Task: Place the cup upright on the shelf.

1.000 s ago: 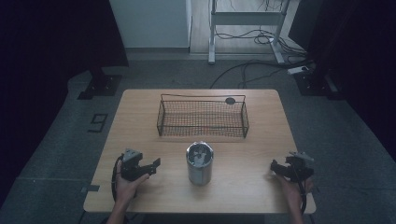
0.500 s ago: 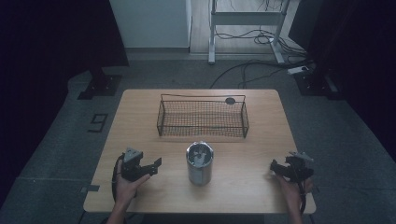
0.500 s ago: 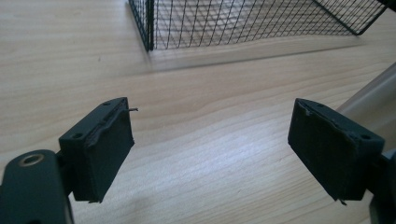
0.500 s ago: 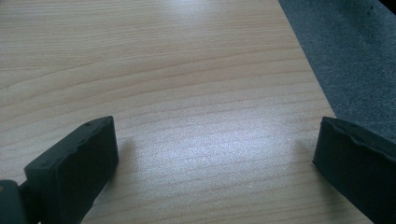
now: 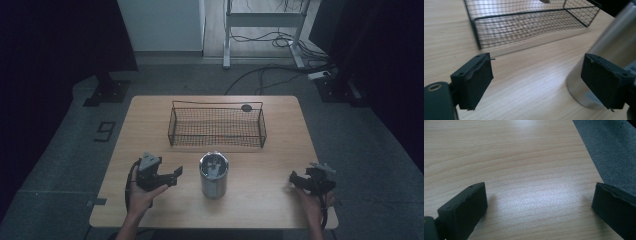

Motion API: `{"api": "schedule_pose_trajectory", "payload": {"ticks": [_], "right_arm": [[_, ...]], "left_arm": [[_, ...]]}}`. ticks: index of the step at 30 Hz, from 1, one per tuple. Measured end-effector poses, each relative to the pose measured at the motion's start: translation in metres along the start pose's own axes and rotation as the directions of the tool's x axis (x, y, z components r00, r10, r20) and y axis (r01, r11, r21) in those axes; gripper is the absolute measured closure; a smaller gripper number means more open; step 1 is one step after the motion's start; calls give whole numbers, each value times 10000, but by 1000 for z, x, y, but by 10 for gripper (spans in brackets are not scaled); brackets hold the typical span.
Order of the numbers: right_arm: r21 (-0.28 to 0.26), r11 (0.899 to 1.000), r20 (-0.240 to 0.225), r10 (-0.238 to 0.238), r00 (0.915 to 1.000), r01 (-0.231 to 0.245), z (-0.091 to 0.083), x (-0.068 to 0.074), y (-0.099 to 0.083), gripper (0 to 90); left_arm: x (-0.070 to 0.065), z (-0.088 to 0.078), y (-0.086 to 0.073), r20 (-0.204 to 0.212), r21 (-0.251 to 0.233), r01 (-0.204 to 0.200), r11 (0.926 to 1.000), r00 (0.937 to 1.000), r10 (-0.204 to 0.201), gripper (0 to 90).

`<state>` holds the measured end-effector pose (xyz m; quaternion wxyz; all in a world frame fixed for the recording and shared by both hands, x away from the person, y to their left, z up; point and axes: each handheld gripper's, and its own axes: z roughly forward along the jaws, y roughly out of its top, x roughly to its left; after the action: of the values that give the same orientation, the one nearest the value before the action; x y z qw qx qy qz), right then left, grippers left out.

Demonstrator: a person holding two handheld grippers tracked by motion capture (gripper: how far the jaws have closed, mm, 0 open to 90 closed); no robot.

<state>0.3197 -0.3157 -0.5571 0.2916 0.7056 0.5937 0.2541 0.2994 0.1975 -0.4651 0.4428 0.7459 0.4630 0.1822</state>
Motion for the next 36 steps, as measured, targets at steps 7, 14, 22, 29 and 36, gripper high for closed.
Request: {"api": "schedule_pose_trajectory", "payload": {"ticks": [7,14,22,29,36], "right_arm": [[-2,10000,0,-1,10000,1,0,0,0,0],[-5,10000,-2,7,10000,-7,0,0,0,0],[-14,10000,21,21,10000,-21,0,0,0,4],[-23,10000,33,26,10000,-26,0,0,0,7],[-33,10000,40,35,10000,-35,0,0,0,9]], "left_arm": [[-13,5,3,433,163,-222,9996,9988,215,67],[-24,8,2,974,224,-472,9986,9942,448,42],[-35,13,0,1325,353,-733,9967,9889,680,22],[-41,15,2,1560,316,-857,9958,9845,798,0],[-49,12,1,2031,226,-1072,9940,9740,1004,0]]}}
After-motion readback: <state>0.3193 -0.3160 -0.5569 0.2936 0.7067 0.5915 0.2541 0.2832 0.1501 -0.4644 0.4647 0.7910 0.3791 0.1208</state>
